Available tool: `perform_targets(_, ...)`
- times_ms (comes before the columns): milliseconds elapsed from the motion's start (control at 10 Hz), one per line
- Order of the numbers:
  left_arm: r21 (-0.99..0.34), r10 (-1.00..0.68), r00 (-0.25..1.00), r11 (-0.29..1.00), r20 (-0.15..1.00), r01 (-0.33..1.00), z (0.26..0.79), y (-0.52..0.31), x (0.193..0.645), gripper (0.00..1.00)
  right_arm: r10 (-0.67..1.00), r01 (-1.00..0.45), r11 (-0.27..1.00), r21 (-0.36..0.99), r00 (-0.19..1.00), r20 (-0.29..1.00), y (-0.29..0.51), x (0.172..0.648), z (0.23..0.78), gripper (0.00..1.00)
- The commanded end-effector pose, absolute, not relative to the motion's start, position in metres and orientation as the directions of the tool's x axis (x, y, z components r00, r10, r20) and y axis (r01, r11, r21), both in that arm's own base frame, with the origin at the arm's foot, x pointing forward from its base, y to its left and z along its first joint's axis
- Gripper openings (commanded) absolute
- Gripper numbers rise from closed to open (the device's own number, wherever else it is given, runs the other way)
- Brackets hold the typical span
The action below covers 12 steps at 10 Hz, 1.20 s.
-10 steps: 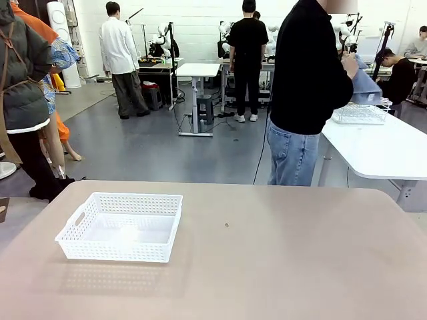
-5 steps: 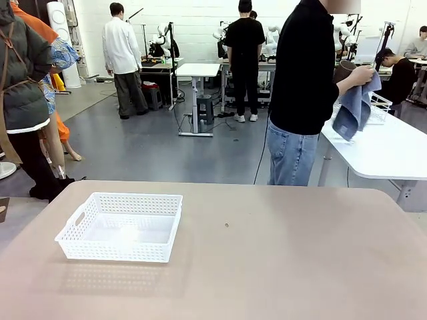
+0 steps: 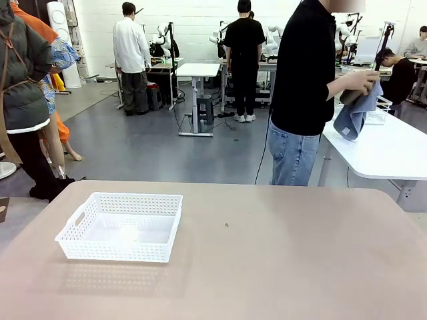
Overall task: Clean and organize the cups into the basket.
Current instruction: Pick up the Organizing basket and move it to the center of the table, then pick up the Reusable plastic cup from the right side of the table and place it inside the Organizing basket.
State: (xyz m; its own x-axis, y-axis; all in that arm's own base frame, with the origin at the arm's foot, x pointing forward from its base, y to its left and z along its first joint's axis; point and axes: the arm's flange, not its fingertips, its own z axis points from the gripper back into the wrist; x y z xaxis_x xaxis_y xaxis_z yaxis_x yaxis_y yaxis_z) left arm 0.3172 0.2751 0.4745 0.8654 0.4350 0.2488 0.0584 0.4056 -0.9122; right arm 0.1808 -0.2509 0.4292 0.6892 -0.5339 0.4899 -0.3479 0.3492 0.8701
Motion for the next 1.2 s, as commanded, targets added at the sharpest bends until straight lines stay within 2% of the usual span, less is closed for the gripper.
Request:
perform_targets(0, -0.915, 0.438, 0.863, 0.399, 0.251, 0.064, 0.4745, 0.2772, 0.3156, 1.00, -0.529, -0.356, 0.347, 0.868, 0.690, 0.494, -0.2517, 0.1791, 0.4296, 1.00)
perform_targets(1100, -0.915, 0.438, 0.863, 0.399, 0.251, 0.064, 0.4745, 0.2772, 0.3156, 1.00, -0.529, -0.356, 0.347, 0.868, 0.690, 0.494, -0.2517, 0.1791, 0.4296, 1.00)
